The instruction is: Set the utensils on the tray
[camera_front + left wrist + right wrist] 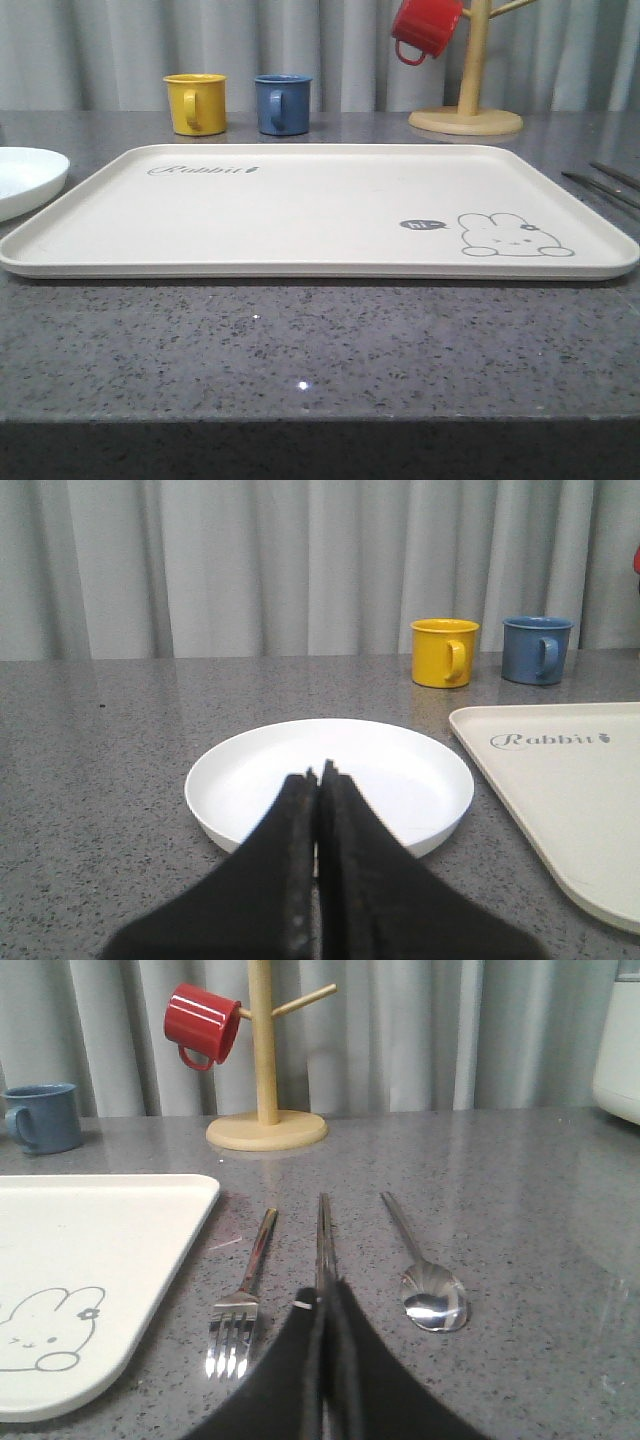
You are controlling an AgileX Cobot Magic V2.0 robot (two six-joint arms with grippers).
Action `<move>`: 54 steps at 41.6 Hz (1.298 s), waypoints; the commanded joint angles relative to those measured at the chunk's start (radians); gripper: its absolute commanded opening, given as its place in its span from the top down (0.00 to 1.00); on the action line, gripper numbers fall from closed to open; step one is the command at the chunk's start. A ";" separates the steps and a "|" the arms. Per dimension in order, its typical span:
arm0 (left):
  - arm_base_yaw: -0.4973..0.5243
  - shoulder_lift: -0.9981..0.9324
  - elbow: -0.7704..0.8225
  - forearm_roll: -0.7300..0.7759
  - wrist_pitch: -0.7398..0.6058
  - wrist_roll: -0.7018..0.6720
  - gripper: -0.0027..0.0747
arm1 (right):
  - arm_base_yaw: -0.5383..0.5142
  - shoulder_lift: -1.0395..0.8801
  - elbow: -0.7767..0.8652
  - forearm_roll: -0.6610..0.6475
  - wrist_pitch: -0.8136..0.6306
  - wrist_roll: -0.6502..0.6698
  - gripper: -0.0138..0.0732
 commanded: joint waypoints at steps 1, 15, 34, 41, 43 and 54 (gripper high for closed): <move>0.002 -0.022 -0.004 -0.004 -0.125 -0.011 0.99 | -0.001 -0.017 -0.002 -0.011 -0.109 -0.004 0.92; 0.002 -0.003 -0.257 -0.006 -0.031 -0.011 0.99 | -0.001 -0.001 -0.255 -0.002 0.077 -0.003 0.92; 0.002 0.358 -0.753 0.068 0.413 -0.011 0.99 | -0.001 0.390 -0.732 -0.003 0.562 -0.003 0.92; 0.002 0.437 -0.747 0.068 0.417 -0.011 0.99 | -0.001 0.492 -0.726 -0.003 0.567 -0.003 0.92; 0.002 0.454 -0.742 0.068 0.413 -0.011 0.99 | -0.001 0.514 -0.720 -0.003 0.568 -0.003 0.92; 0.002 0.554 -0.741 0.057 0.480 -0.012 0.97 | -0.001 0.603 -0.694 -0.004 0.552 -0.007 0.85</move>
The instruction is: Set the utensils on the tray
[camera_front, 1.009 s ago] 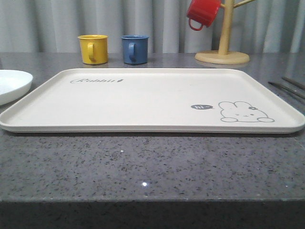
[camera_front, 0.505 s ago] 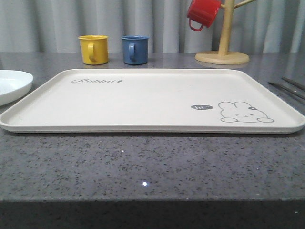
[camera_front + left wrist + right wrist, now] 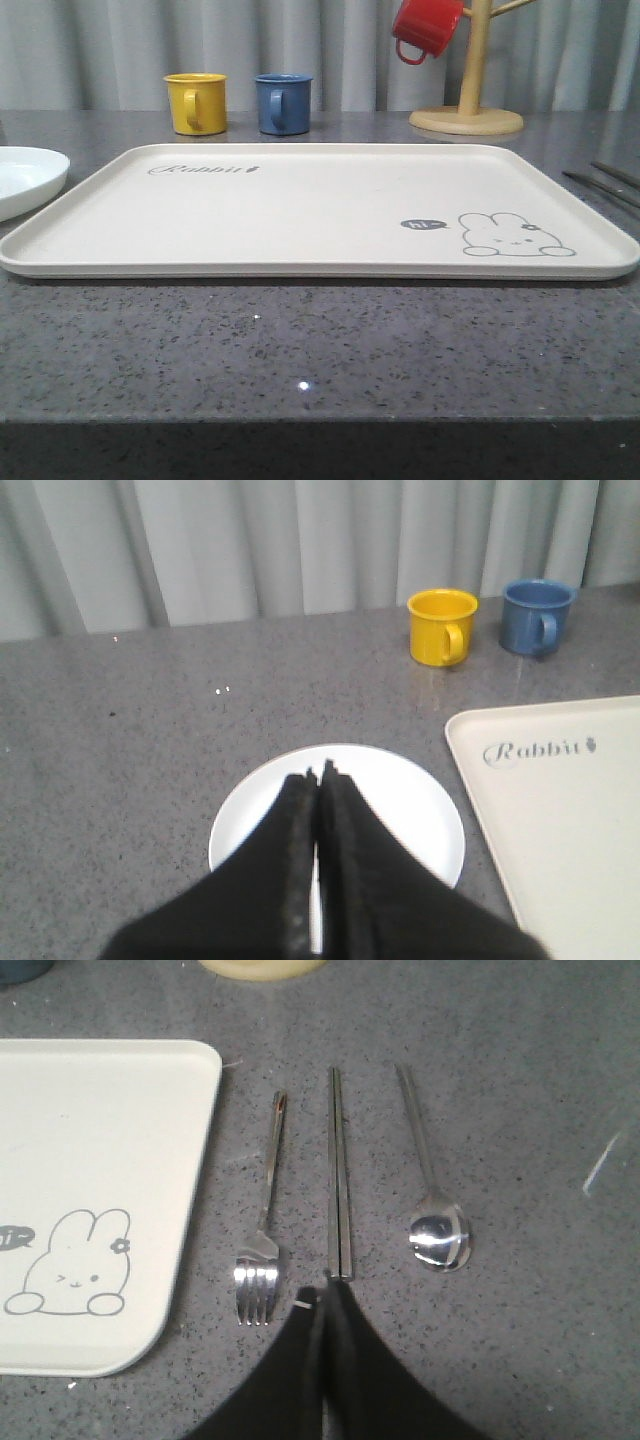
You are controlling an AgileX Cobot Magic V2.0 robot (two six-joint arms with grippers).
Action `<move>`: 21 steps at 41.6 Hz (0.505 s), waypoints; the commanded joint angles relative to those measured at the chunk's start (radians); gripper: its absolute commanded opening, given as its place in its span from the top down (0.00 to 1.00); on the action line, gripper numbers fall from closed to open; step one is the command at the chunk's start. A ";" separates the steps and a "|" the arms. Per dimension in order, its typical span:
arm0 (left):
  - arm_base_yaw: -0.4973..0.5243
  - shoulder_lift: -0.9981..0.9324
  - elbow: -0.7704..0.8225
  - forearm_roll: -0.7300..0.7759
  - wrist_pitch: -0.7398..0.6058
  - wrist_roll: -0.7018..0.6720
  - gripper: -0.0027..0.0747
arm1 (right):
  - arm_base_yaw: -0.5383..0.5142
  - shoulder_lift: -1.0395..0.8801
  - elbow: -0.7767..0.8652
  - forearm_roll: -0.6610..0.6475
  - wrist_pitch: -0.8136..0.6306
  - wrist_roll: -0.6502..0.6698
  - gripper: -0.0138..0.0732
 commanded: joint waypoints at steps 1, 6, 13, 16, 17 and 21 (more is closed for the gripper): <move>0.002 0.046 -0.025 -0.011 -0.033 -0.012 0.94 | -0.001 0.031 -0.025 -0.004 -0.086 -0.009 0.81; 0.002 0.096 -0.027 -0.011 -0.009 -0.012 0.66 | -0.001 0.054 -0.025 -0.004 -0.086 -0.010 0.52; 0.002 0.162 -0.027 -0.011 0.040 -0.012 0.36 | -0.001 0.065 -0.025 -0.004 -0.089 -0.010 0.35; 0.002 0.194 -0.034 -0.011 0.082 -0.012 0.37 | -0.001 0.064 -0.025 -0.004 -0.090 -0.010 0.35; 0.002 0.206 -0.042 -0.009 0.107 -0.012 0.37 | -0.001 0.064 -0.025 -0.004 -0.089 -0.010 0.35; 0.002 0.275 -0.084 0.006 0.203 -0.012 0.37 | -0.001 0.064 -0.025 -0.004 -0.089 -0.010 0.35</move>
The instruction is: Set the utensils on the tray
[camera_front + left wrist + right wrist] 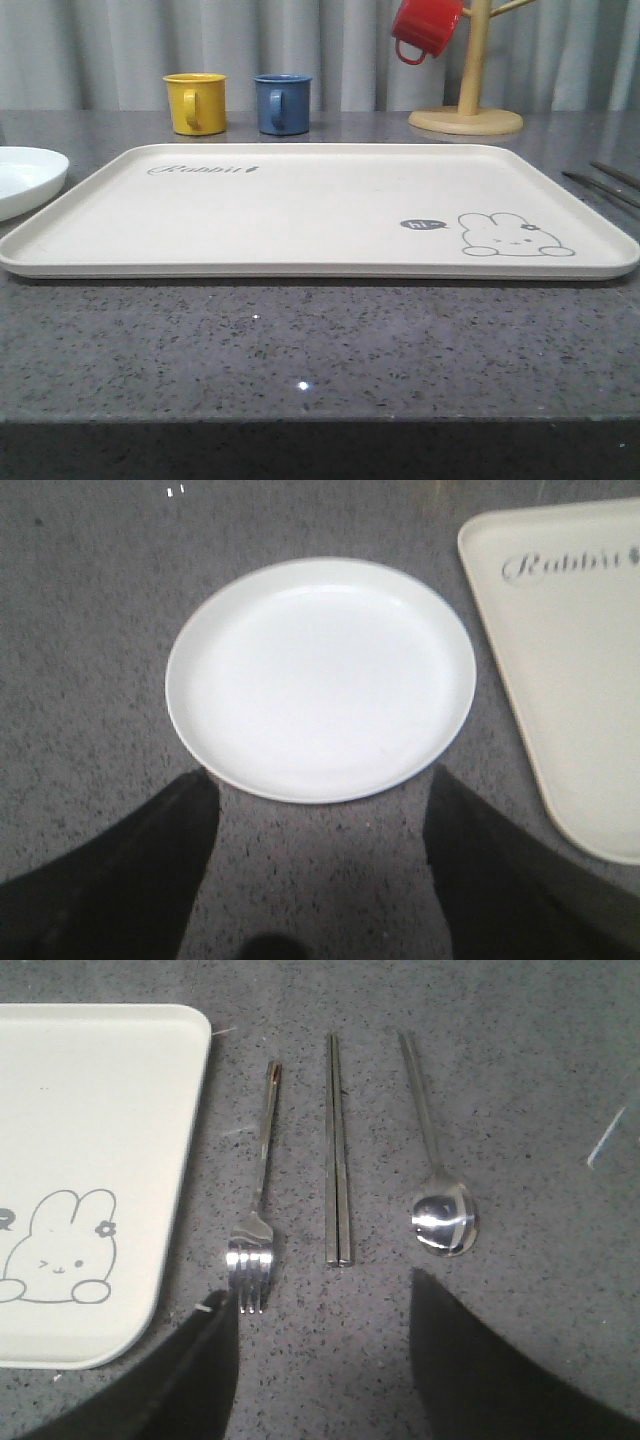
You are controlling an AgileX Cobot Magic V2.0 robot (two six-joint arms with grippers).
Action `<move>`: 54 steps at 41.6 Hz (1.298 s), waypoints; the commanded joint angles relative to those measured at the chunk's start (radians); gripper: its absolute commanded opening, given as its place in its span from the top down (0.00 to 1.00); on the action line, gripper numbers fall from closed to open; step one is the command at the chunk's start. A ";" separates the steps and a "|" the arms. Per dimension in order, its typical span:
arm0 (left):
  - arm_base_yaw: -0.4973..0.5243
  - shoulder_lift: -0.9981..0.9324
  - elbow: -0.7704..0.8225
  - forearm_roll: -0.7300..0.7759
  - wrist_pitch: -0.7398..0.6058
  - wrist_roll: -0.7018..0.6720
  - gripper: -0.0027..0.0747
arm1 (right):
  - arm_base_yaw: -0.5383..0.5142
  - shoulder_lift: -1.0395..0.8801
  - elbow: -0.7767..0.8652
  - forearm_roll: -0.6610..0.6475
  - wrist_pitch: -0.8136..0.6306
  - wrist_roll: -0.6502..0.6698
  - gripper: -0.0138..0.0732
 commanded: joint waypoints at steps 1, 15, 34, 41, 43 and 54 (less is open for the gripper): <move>0.002 0.068 -0.074 0.010 0.042 -0.012 0.37 | -0.001 0.005 -0.027 -0.004 -0.081 -0.010 0.35; 0.089 0.379 -0.256 0.020 0.155 0.008 0.37 | -0.001 0.005 -0.027 -0.004 -0.081 -0.010 0.35; 0.460 0.701 -0.364 -0.546 0.115 0.406 0.37 | -0.001 0.005 -0.027 -0.004 -0.081 -0.010 0.35; 0.460 0.782 -0.398 -0.572 0.110 0.408 0.37 | -0.001 0.005 -0.027 -0.004 -0.081 -0.010 0.35; 0.460 0.799 -0.409 -0.573 0.110 0.410 0.37 | -0.001 0.005 -0.027 -0.004 -0.081 -0.010 0.35; 0.460 0.867 -0.450 -0.573 0.135 0.410 0.41 | -0.001 0.005 -0.027 -0.004 -0.081 -0.010 0.35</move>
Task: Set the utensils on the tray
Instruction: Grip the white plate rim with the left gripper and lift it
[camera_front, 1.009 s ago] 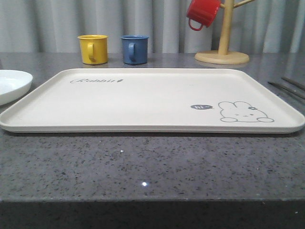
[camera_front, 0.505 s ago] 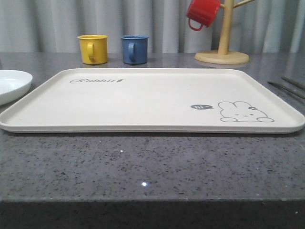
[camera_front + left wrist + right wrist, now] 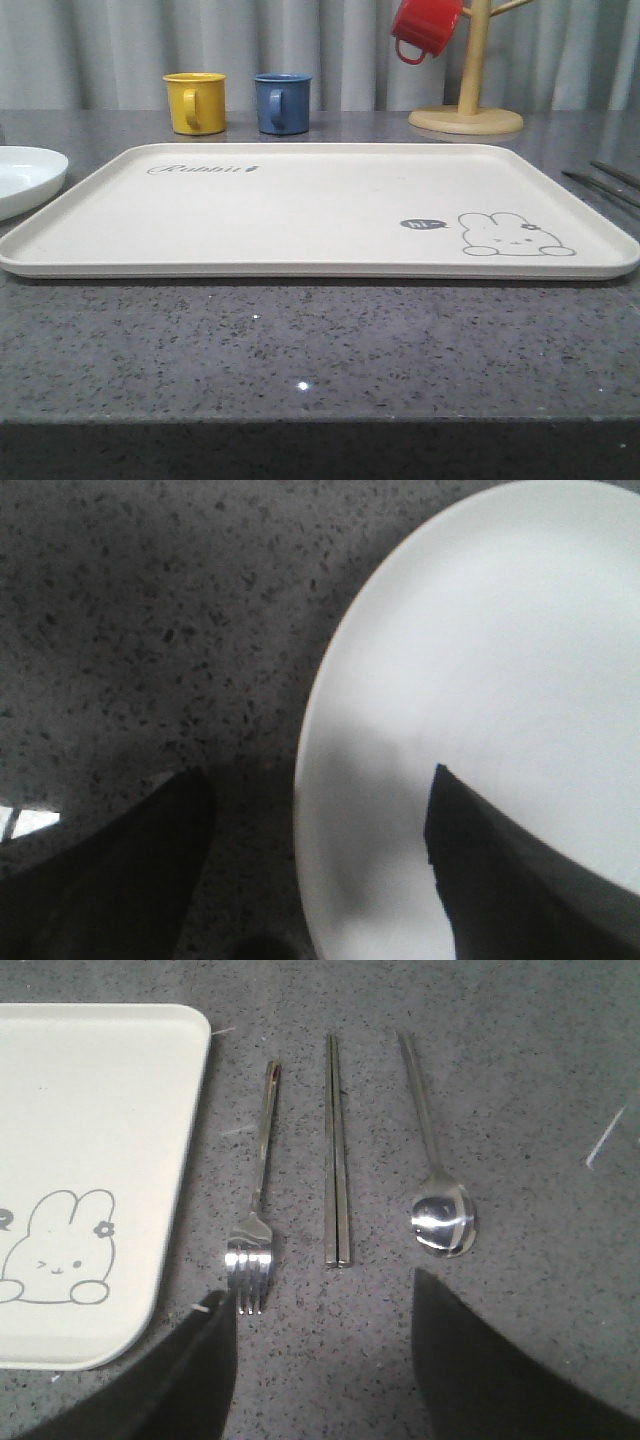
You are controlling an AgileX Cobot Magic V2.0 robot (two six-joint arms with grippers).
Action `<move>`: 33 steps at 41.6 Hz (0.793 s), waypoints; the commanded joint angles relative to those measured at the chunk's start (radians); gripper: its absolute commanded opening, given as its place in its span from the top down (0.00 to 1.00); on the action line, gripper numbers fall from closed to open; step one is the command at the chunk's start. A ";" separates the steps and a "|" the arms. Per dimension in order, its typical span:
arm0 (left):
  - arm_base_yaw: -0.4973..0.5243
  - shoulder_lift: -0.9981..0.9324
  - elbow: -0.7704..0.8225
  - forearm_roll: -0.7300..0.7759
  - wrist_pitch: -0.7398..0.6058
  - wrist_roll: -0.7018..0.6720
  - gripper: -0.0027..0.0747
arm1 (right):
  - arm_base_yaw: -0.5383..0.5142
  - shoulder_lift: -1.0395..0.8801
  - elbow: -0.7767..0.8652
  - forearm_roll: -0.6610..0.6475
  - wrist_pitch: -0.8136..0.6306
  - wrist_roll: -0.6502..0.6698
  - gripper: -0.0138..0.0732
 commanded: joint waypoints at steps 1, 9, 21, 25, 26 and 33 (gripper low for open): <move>0.002 -0.019 -0.036 -0.038 -0.003 0.006 0.43 | -0.001 0.005 -0.027 -0.004 -0.081 -0.010 0.35; 0.002 -0.015 -0.036 -0.033 0.009 0.027 0.71 | -0.001 0.005 -0.027 -0.004 -0.081 -0.010 0.35; 0.002 -0.018 -0.115 -0.052 0.095 0.029 0.99 | -0.001 0.005 -0.027 -0.004 -0.081 -0.010 0.35; -0.018 -0.024 -0.166 -0.123 0.178 0.056 0.99 | -0.001 0.005 -0.027 -0.004 -0.081 -0.010 0.35; -0.028 -0.024 -0.180 -0.143 0.197 0.075 0.99 | -0.001 0.005 -0.027 -0.004 -0.081 -0.010 0.35; -0.173 -0.024 -0.245 -0.223 0.276 0.130 0.99 | -0.001 0.005 -0.027 -0.004 -0.081 -0.010 0.35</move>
